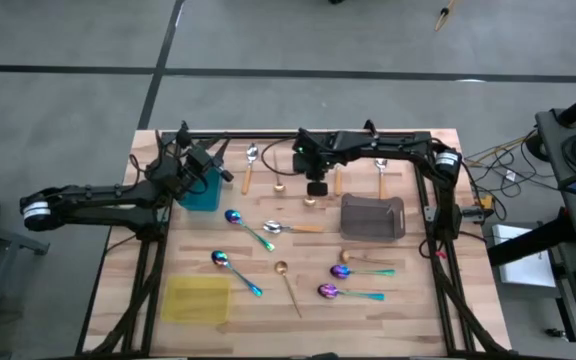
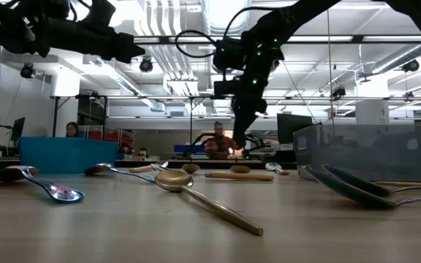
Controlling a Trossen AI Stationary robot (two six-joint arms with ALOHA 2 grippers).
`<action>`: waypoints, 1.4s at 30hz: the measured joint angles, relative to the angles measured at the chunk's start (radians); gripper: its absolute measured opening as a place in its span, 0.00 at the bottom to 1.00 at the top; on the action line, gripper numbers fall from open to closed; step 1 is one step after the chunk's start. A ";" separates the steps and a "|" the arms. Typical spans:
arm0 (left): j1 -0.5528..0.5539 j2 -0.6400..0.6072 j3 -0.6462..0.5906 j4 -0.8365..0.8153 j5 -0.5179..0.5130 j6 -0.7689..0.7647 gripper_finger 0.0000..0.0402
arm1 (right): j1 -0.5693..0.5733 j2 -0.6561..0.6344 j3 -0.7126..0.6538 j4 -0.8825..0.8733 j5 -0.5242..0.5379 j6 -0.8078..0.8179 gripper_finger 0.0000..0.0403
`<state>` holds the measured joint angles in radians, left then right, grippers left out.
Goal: Sort silverware by color (type)
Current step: Put the gold spoon into the black bin
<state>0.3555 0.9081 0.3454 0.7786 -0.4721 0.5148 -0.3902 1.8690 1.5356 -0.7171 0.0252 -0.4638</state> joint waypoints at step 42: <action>0.000 0.004 0.000 -0.013 0.000 0.019 0.14 | 0.071 0.319 0.334 -0.407 0.186 -0.467 0.27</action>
<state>0.3555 0.9123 0.3454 0.7655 -0.4717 0.5339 -0.3187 2.1880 1.8698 -1.1241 0.2112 -0.9308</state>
